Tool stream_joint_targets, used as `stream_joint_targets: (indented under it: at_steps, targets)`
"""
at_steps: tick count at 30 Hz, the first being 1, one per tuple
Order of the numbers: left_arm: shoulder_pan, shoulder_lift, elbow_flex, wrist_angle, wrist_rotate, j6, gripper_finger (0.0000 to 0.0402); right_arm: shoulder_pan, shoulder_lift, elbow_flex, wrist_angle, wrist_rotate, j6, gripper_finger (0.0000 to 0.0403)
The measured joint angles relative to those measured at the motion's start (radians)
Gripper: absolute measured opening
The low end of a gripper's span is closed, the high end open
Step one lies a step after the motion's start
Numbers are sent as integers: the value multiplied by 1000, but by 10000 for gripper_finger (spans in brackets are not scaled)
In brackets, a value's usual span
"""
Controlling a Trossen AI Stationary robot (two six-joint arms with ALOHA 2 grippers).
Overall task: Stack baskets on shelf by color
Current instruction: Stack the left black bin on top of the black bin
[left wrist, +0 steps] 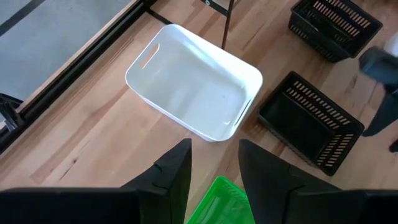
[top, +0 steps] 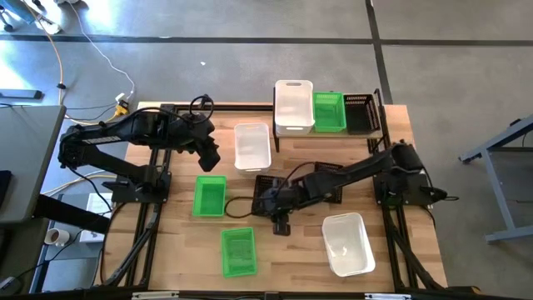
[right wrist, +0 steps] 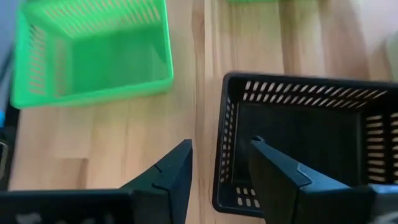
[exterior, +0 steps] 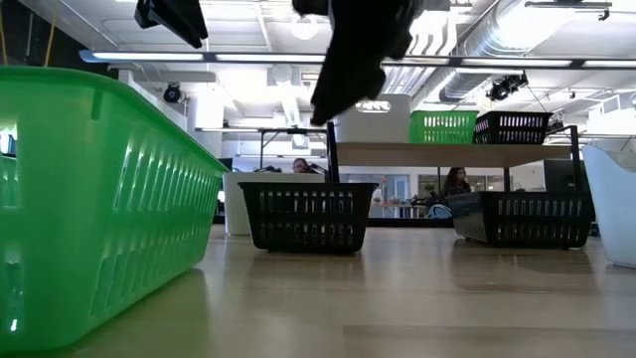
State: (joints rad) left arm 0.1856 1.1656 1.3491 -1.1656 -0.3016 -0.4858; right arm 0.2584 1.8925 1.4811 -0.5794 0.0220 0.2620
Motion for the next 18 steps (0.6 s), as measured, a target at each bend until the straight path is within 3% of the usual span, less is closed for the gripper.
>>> stream_joint_targets:
  at_steps: [18]
  targets:
    - [0, 0, 0, 0, 3, 0, 122, 18, 135, -1, -1, -15, 6, 142]
